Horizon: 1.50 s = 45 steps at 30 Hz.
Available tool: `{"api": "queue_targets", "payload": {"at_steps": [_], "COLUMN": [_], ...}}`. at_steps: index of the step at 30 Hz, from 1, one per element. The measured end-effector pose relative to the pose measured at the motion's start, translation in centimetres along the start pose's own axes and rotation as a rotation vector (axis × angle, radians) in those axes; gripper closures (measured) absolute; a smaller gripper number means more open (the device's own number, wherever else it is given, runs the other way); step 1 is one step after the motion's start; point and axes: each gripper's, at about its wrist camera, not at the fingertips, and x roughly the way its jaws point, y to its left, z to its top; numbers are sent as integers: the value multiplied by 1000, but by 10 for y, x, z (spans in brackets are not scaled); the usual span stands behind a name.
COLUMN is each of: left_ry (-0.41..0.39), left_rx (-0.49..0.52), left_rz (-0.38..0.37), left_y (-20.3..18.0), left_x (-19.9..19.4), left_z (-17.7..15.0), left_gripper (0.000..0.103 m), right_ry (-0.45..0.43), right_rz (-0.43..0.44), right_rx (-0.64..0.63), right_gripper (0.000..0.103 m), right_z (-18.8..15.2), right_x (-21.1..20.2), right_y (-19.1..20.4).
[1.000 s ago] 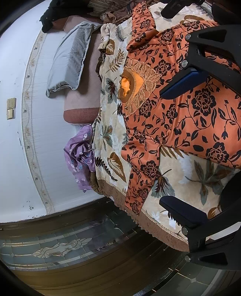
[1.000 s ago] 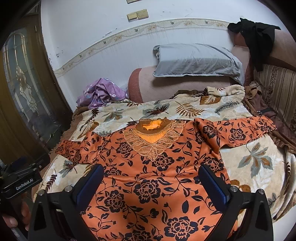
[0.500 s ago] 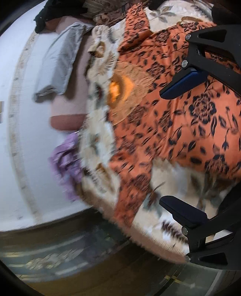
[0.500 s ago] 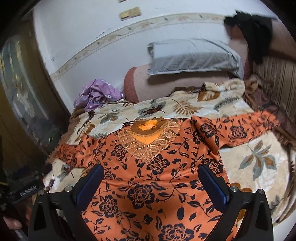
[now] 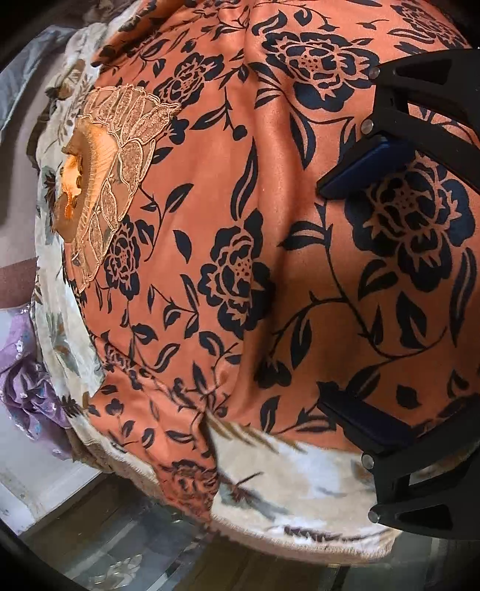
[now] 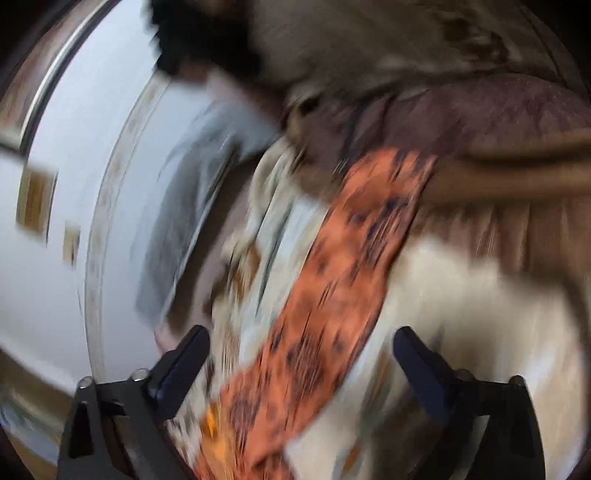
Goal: Fold small clothes
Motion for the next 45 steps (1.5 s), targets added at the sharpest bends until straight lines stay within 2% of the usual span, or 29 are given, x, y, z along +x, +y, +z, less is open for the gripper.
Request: {"api": "queue_targets", "payload": {"at_steps": [2,3,5,7,9,10,11,12,16,19,21,25,29,33,35,38,40,41,42,43,45], "left_ry": [5,-1,-16,-24,-42,-52,-60,-63,-32,-32,-89,-217,-305,-346,-357,-355,-344,-340,-333,-328,-330], "left_rx": [-84,-122,-100,-107,-123,-125,-123,-118,-106,-36,-13,-14,-46,-88,-115,-161,-189,-201,-213,-221,-228], "left_rz": [-77,-115,-110,-94,-83,-78,-72,-68,-85,-77,-37,-33,-33,-23,-12,-4,10,16,19,19,17], "left_y": [15,23,22,19,16,15,12,9,11,13,18,42,75,113,130,155,167,171,174,176,175], "left_x": [5,8,8,8,7,6,3,3,2,-9,-21,-50,-74,-89,-94,-95,-92,-91,-89,-88,-86], "left_z": [-7,-11,-14,-16,-20,-22,-24,-25,-23,-15,-14,-18,-23,-36,-43,-53,-58,-59,-60,-58,-54], "left_gripper": [0,0,0,0,0,0,0,0,0,0,0,0,0,0,0,0,0,0,0,0,0], "right_ry": [-4,-4,-31,-39,-42,-39,-35,-30,-66,-63,-35,60,187,319,415,541,658,724,758,769,781], "right_rz": [-6,-37,-103,-115,-143,-159,-180,-175,-95,3,80,191,284,320,317,298,231,216,223,232,287], "right_rx": [54,70,89,88,33,18,10,11,-123,-211,-265,-350,-434,-457,-446,-447,-454,-453,-446,-435,-455], "right_gripper": [33,36,41,53,70,73,85,92,97,97,97,97,97,97,97,93,89,68,30,18,15], "right_z": [18,27,35,41,46,47,49,48,37,18,-6,-67,-168,-272,-338,-409,-453,-472,-480,-483,-479], "right_x": [16,25,39,51,61,66,72,72,50,30,17,13,29,68,93,124,139,146,148,145,135], "right_y": [-14,-21,-31,-35,-31,-31,-30,-29,14,64,107,178,246,281,289,288,280,275,273,271,268]}}
